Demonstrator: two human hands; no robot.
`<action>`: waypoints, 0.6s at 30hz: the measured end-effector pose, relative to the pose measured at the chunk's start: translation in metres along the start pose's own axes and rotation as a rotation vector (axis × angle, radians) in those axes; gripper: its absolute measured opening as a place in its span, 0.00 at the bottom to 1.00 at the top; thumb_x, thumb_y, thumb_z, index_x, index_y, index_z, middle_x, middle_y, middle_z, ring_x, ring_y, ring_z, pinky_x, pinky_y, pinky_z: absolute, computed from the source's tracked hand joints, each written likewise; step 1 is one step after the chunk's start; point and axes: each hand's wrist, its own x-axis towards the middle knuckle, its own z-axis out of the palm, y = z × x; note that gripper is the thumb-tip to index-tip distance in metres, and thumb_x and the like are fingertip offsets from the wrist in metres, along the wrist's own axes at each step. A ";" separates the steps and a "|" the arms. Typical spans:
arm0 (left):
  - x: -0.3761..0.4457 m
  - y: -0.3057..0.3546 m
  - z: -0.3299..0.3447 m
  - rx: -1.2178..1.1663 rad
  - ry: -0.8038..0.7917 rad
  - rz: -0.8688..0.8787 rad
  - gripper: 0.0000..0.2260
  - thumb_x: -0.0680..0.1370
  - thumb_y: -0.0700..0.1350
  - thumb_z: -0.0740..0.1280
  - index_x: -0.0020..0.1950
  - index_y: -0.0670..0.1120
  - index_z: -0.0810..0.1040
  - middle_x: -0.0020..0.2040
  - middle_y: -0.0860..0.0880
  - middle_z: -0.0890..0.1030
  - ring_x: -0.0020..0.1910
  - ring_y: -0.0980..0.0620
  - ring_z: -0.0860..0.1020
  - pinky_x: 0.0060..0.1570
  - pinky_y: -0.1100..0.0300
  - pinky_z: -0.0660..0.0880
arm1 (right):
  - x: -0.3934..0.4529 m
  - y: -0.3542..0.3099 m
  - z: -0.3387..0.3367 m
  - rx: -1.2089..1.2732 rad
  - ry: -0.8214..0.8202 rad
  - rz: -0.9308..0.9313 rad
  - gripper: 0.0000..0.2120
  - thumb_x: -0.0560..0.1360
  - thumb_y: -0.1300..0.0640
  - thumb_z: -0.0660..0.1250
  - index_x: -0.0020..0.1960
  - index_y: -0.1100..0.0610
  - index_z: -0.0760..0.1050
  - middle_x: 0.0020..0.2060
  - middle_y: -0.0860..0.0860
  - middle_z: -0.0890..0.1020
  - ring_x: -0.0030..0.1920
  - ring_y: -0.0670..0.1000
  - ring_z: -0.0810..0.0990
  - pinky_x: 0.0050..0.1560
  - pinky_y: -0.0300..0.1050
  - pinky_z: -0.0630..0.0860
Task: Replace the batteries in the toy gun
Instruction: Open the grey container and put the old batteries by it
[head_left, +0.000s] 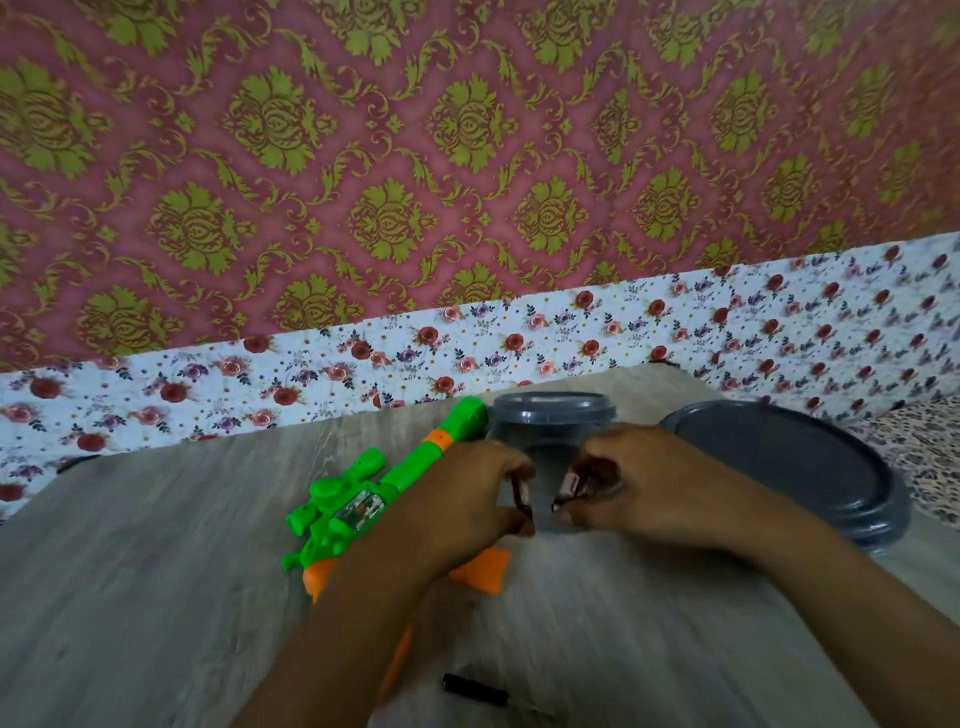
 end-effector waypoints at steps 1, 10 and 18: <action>0.010 0.002 -0.004 -0.004 0.009 -0.007 0.20 0.69 0.45 0.75 0.60 0.45 0.78 0.59 0.49 0.79 0.59 0.51 0.75 0.57 0.62 0.69 | 0.010 0.002 -0.008 -0.013 -0.007 0.014 0.15 0.68 0.42 0.70 0.43 0.53 0.75 0.38 0.46 0.76 0.38 0.44 0.75 0.38 0.40 0.72; 0.076 0.000 0.010 0.135 -0.167 -0.093 0.11 0.71 0.39 0.72 0.52 0.40 0.79 0.48 0.42 0.81 0.47 0.45 0.80 0.47 0.55 0.75 | 0.069 0.020 0.010 -0.312 -0.211 0.043 0.18 0.73 0.48 0.66 0.60 0.54 0.75 0.53 0.54 0.80 0.50 0.52 0.77 0.48 0.42 0.71; 0.083 -0.008 0.018 0.111 -0.287 -0.114 0.10 0.73 0.38 0.69 0.53 0.41 0.78 0.47 0.41 0.80 0.41 0.51 0.74 0.42 0.59 0.70 | 0.086 0.038 0.029 -0.344 -0.286 0.032 0.19 0.74 0.49 0.64 0.63 0.54 0.72 0.59 0.55 0.77 0.58 0.55 0.76 0.57 0.47 0.70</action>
